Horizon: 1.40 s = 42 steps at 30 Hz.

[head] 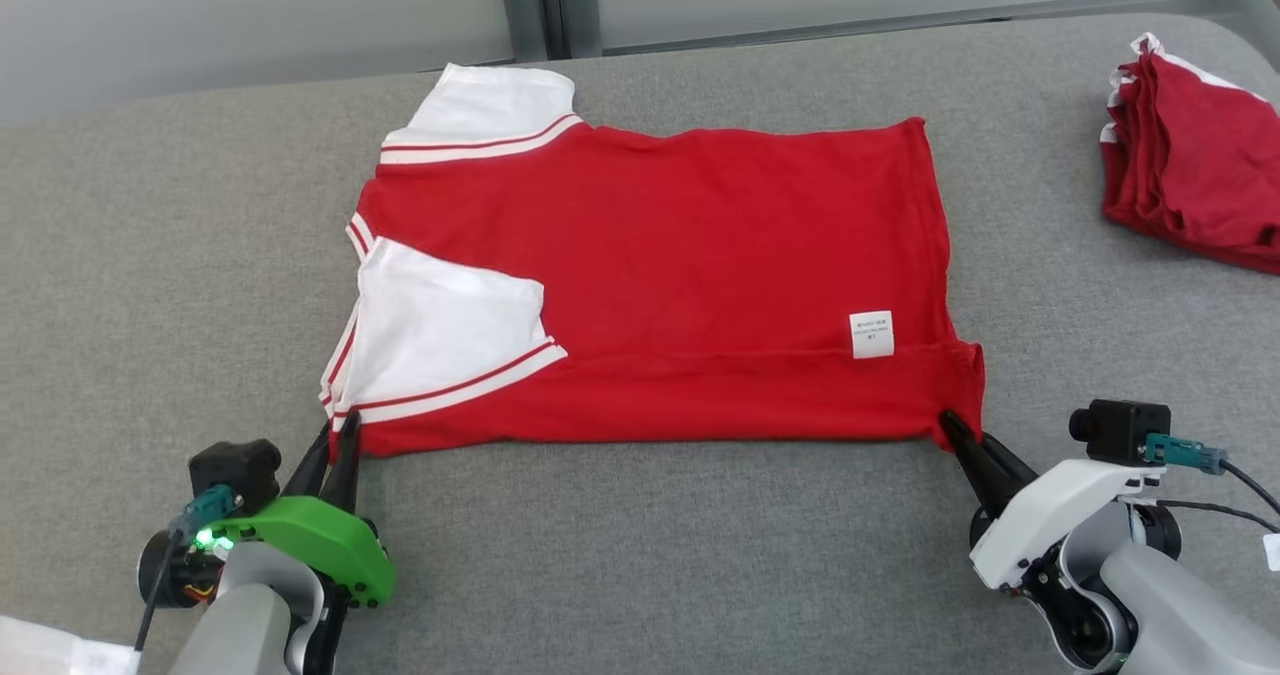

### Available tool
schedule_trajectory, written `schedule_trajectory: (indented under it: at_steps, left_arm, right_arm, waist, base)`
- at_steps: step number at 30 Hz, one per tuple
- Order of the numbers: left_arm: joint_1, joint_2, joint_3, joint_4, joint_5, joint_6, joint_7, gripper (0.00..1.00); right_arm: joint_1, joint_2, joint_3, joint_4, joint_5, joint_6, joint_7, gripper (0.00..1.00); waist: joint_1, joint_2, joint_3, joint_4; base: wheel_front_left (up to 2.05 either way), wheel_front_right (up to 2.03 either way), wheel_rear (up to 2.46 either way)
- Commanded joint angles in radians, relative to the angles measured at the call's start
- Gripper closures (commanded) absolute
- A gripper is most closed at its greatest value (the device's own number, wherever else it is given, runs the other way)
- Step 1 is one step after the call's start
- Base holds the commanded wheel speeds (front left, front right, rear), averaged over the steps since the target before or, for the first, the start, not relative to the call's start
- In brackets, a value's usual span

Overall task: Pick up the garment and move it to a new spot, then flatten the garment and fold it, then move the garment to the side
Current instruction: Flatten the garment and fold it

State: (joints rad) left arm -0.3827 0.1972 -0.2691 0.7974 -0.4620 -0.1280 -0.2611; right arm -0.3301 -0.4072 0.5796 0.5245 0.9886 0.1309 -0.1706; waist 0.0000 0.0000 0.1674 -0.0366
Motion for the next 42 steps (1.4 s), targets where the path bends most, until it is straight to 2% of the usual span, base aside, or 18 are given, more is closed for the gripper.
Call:
schedule_trajectory:
  at_steps: [1, 7, 14, 22, 23, 24, 25, 34, 42]
  left_arm:
    - [0.031, 0.010, 0.010, -0.017, -0.014, -0.002, -0.004, 1.00]
    - [0.162, 0.025, 0.057, -0.114, -0.022, 0.006, -0.005, 1.00]
    - [0.356, -0.011, 0.100, -0.266, -0.036, 0.046, -0.005, 1.00]
    - [0.476, -0.050, 0.075, -0.368, -0.030, 0.076, 0.004, 1.00]
    - [0.479, -0.049, 0.070, -0.375, -0.025, 0.081, 0.011, 0.99]
    - [0.480, -0.051, 0.070, -0.382, -0.024, 0.086, 0.009, 0.70]
    - [0.481, -0.053, 0.071, -0.390, -0.027, 0.088, 0.008, 0.00]
    - [0.437, -0.044, 0.078, -0.432, -0.002, 0.112, 0.004, 0.00]
    - [0.377, -0.040, 0.130, -0.511, 0.037, 0.129, -0.004, 0.00]
  right_arm:
    - [0.024, -0.011, -0.004, -0.006, 0.007, -0.001, -0.007, 1.00]
    - [0.103, -0.052, -0.020, -0.058, 0.013, -0.001, -0.001, 1.00]
    - [0.235, -0.095, -0.068, -0.132, -0.001, -0.002, 0.040, 1.00]
    - [0.374, -0.067, -0.159, -0.216, -0.037, -0.001, 0.098, 1.00]
    - [0.382, -0.060, -0.172, -0.222, -0.047, -0.001, 0.108, 0.92]
    - [0.386, -0.054, -0.183, -0.225, -0.056, -0.001, 0.116, 0.66]
    - [0.391, -0.038, -0.199, -0.231, -0.056, -0.001, 0.122, 0.00]
    - [0.371, 0.038, -0.302, -0.286, -0.173, -0.001, 0.135, 0.00]
    - [0.323, 0.112, -0.361, -0.340, -0.312, -0.001, 0.049, 0.00]
  waist:
    - [0.0000, 0.0000, -0.033, 0.009]
    - [0.0000, 0.0000, -0.081, 0.017]
    - [0.0000, 0.0000, -0.109, 0.029]
    - [0.0000, 0.0000, -0.127, 0.046]
    - [0.0000, 0.0000, -0.129, 0.046]
    - [0.0000, 0.0000, -0.132, 0.046]
    - [0.0000, 0.0000, -0.136, 0.045]
    - [0.0000, 0.0000, -0.166, 0.023]
    - [0.0000, 0.0000, -0.176, 0.011]
  base:
    - [0.00, 0.00, 0.00]
    - [0.00, 0.00, 0.00]
    - [0.00, 0.00, 0.00]
    - [0.00, 0.00, 0.00]
    - [0.00, 0.00, 0.00]
    - [0.00, 0.00, 0.00]
    - [0.00, 0.00, 0.00]
    - [0.00, 0.00, 0.00]
    - [0.00, 0.00, 0.00]
